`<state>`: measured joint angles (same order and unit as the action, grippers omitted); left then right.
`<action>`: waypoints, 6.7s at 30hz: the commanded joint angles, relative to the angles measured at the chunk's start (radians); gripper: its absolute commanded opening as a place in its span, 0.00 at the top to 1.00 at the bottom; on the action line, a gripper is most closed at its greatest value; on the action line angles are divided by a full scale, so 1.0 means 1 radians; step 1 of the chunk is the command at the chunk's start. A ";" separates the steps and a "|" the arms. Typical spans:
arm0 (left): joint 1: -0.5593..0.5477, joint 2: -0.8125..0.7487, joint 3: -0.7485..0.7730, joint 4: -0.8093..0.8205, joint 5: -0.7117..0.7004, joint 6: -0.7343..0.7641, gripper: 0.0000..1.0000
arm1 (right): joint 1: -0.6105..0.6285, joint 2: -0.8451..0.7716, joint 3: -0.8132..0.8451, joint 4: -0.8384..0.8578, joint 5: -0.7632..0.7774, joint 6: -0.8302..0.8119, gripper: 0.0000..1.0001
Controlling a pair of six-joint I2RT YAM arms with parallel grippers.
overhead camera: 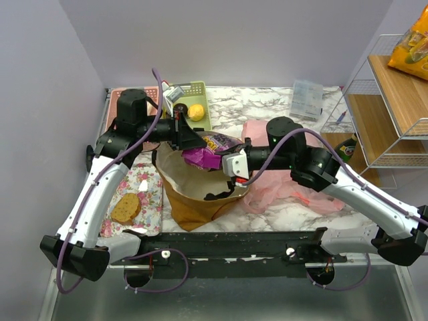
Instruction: Untie the knot of the grocery bags and take out the mixed food
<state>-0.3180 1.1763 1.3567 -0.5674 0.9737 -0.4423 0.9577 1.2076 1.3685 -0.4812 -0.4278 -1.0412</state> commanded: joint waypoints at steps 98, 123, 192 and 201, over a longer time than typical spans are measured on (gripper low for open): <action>0.015 -0.162 0.166 -0.120 -0.373 0.450 0.16 | 0.003 0.035 0.163 0.157 0.246 0.728 0.99; -0.098 -0.173 -0.107 -0.173 -0.427 0.673 0.28 | -0.590 0.093 0.583 0.454 0.878 0.795 0.99; -0.436 -0.290 -0.230 -0.553 -0.382 1.253 0.38 | -0.743 0.457 0.887 -0.485 -0.395 0.970 0.06; -0.513 -0.289 -0.239 -0.532 -0.444 1.211 0.38 | -0.306 0.626 0.873 -0.450 0.028 0.798 0.04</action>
<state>-0.8162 0.8917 1.1229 -1.0920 0.5800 0.7738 0.5598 1.8202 2.2047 -0.9333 -0.6270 -0.1516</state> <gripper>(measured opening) 0.623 0.948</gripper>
